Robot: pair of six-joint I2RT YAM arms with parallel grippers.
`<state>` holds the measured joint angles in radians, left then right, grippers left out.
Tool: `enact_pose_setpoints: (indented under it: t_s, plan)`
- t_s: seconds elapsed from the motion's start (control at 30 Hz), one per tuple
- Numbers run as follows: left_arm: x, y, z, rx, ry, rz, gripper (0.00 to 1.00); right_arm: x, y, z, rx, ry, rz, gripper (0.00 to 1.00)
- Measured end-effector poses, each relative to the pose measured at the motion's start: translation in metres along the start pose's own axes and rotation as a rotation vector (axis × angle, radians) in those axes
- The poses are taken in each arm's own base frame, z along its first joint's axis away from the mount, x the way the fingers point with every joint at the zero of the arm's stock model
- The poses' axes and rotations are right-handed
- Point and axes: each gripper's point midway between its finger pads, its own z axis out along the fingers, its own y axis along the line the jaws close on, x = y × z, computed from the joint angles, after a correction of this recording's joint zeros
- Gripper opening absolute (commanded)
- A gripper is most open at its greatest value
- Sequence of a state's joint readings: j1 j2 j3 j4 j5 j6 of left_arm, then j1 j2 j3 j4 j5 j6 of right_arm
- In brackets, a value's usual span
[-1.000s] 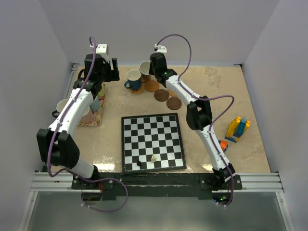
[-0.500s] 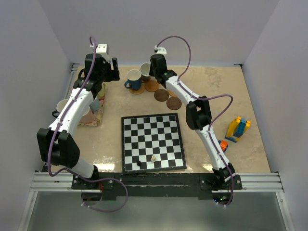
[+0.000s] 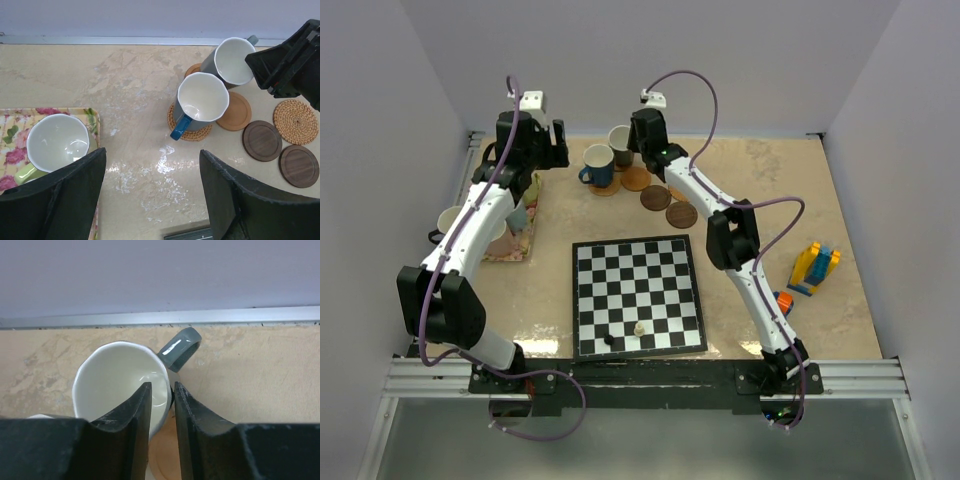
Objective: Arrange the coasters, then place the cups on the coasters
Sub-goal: Place the cup on the coaster.
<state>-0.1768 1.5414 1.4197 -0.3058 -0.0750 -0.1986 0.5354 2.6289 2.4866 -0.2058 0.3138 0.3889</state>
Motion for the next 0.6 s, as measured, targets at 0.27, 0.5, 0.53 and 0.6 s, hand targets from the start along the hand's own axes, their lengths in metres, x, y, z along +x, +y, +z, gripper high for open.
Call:
enact_pose_setpoints:
  t_s: [0.27,0.5,0.53,0.6]
  plan:
    - [0.001,0.000,0.005,-0.001,0.008,0.001,0.80,-0.020,0.012,0.000,-0.045,-0.064,0.020,0.32]
    - [0.004,0.000,0.008,-0.003,0.017,0.001,0.80,-0.021,0.013,0.001,-0.051,-0.067,0.021,0.45]
    - [0.004,0.000,0.008,-0.003,0.018,0.001,0.80,-0.022,0.013,0.001,-0.053,-0.072,0.022,0.47]
    - [0.005,0.000,0.009,-0.001,0.020,0.001,0.80,-0.024,0.015,0.001,-0.062,-0.084,0.026,0.53]
